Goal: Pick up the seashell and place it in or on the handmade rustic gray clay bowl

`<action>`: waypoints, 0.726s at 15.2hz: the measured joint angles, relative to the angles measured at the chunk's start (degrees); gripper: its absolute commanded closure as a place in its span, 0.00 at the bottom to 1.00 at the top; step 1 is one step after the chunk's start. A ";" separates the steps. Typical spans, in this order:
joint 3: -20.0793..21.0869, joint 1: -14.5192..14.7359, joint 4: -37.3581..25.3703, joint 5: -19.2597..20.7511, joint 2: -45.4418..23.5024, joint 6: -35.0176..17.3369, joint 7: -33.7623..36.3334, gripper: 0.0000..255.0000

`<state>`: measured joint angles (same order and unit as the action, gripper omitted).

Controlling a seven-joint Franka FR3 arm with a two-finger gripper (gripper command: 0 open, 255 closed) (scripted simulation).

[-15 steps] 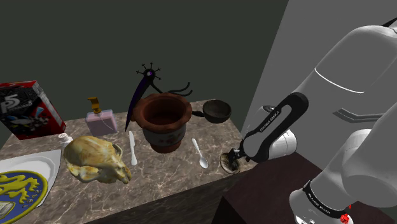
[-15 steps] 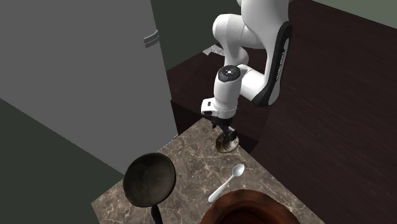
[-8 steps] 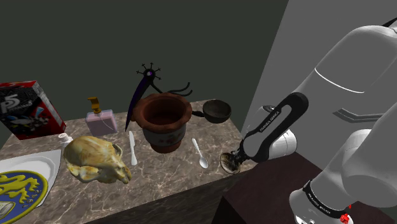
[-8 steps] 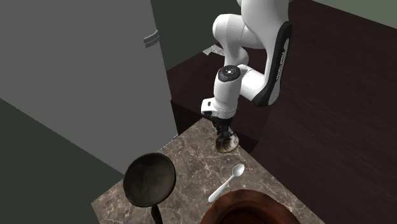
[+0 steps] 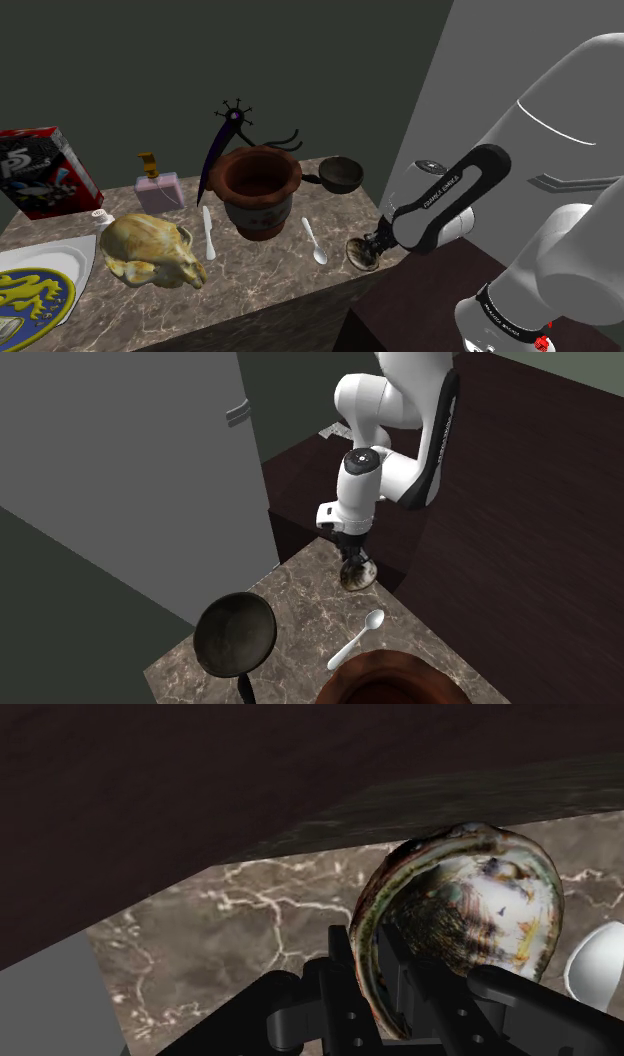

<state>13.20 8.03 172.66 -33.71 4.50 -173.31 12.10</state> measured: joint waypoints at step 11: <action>2.80 -5.44 1.43 10.10 16.99 15.64 8.27 1.00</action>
<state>16.00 2.59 174.09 -23.61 21.49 -157.67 20.37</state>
